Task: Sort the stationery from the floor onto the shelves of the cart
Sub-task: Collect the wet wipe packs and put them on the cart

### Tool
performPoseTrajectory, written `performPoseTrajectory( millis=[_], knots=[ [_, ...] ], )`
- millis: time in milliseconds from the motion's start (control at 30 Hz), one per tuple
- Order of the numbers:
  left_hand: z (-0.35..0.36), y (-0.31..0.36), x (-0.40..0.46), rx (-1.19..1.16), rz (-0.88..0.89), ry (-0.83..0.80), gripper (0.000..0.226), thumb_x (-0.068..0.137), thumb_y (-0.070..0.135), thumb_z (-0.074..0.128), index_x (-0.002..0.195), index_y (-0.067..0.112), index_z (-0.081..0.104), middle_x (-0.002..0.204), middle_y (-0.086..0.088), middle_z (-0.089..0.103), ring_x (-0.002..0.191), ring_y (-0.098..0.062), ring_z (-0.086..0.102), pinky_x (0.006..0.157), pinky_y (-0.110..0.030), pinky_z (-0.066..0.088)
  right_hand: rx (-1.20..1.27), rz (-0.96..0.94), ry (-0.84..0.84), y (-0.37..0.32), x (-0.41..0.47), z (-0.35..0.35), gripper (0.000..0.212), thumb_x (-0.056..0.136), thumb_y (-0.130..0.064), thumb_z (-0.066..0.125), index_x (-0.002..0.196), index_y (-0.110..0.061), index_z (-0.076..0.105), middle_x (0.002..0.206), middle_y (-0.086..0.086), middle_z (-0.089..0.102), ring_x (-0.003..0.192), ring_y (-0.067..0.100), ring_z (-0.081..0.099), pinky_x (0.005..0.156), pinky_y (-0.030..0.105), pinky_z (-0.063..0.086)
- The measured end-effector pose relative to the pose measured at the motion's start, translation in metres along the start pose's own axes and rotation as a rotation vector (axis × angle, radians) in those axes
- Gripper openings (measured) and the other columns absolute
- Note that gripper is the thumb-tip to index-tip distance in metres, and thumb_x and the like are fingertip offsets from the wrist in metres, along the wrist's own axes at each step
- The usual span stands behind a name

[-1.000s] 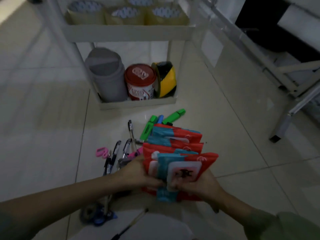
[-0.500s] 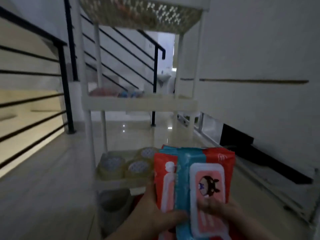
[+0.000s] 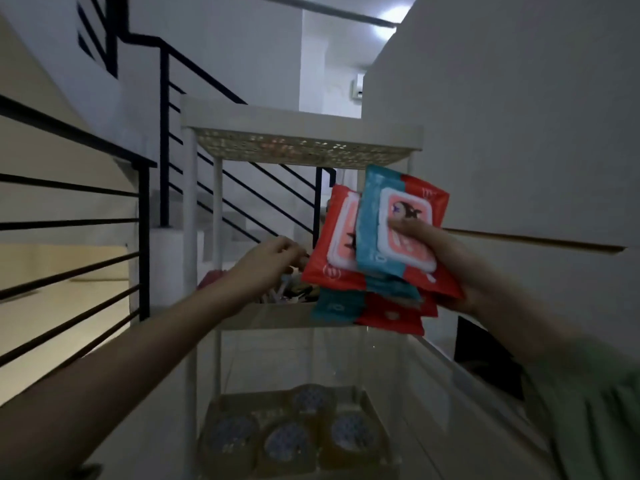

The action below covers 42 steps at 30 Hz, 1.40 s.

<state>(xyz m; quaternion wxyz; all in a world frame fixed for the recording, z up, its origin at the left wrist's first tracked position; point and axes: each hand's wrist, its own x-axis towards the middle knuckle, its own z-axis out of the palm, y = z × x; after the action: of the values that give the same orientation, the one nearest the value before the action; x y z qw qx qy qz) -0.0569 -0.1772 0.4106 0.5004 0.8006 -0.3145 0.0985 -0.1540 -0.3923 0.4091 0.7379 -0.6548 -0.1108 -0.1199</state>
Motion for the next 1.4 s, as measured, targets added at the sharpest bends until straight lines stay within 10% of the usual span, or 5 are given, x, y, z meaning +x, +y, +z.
performPoseTrajectory(
  millis=[267,400,600,900,1400],
  knots=[
    [0.019,-0.018,0.055,0.456,-0.217,-0.429,0.009,0.096,0.006,0.041,0.096,0.009,0.05,0.079,-0.006,0.046,0.071,-0.009,0.048,0.07,-0.013,0.04,-0.31,0.248,0.083,-0.022,0.103,0.027,0.018,0.083,-0.024,0.066,0.099,-0.015,0.061,0.084,0.007,0.073,0.063,0.018,0.07,0.064,0.033,0.059],
    [0.028,-0.049,0.084,0.596,-0.155,-0.531,0.058,0.088,0.038,0.055,0.137,0.014,0.035,0.14,-0.01,0.042,0.132,-0.025,0.04,0.108,-0.026,0.032,-0.46,0.329,0.11,-0.015,0.139,0.02,0.028,0.082,-0.025,0.068,0.106,-0.016,0.058,0.093,0.008,0.07,0.073,0.02,0.067,0.067,0.033,0.058],
    [0.047,-0.102,0.107,0.892,0.002,-0.434,0.064,0.092,0.039,0.049,0.148,0.019,0.023,0.155,-0.01,0.022,0.143,-0.026,0.02,0.117,-0.034,0.018,-0.731,0.602,0.121,0.002,0.16,0.018,0.027,0.083,-0.029,0.067,0.102,-0.014,0.055,0.081,0.006,0.065,0.067,0.019,0.063,0.056,0.03,0.052],
    [0.033,-0.083,0.104,0.312,-0.14,-0.01,0.028,0.086,-0.005,0.048,0.106,-0.004,0.068,0.114,-0.016,0.067,0.106,-0.026,0.062,0.073,-0.015,0.039,-1.278,0.561,0.138,0.0,0.166,0.03,0.064,0.087,-0.033,0.062,0.137,-0.002,0.035,0.136,0.016,0.049,0.12,0.03,0.053,0.094,0.036,0.046],
    [0.031,-0.064,0.09,0.28,0.05,-0.147,0.045,0.094,0.045,0.041,0.112,0.015,0.069,0.098,-0.01,0.073,0.078,-0.015,0.065,0.059,-0.02,0.046,-1.109,0.639,0.064,0.013,0.156,0.036,0.073,0.087,-0.061,0.044,0.143,-0.015,0.033,0.139,0.015,0.046,0.123,0.032,0.05,0.108,0.041,0.038]
  ],
)
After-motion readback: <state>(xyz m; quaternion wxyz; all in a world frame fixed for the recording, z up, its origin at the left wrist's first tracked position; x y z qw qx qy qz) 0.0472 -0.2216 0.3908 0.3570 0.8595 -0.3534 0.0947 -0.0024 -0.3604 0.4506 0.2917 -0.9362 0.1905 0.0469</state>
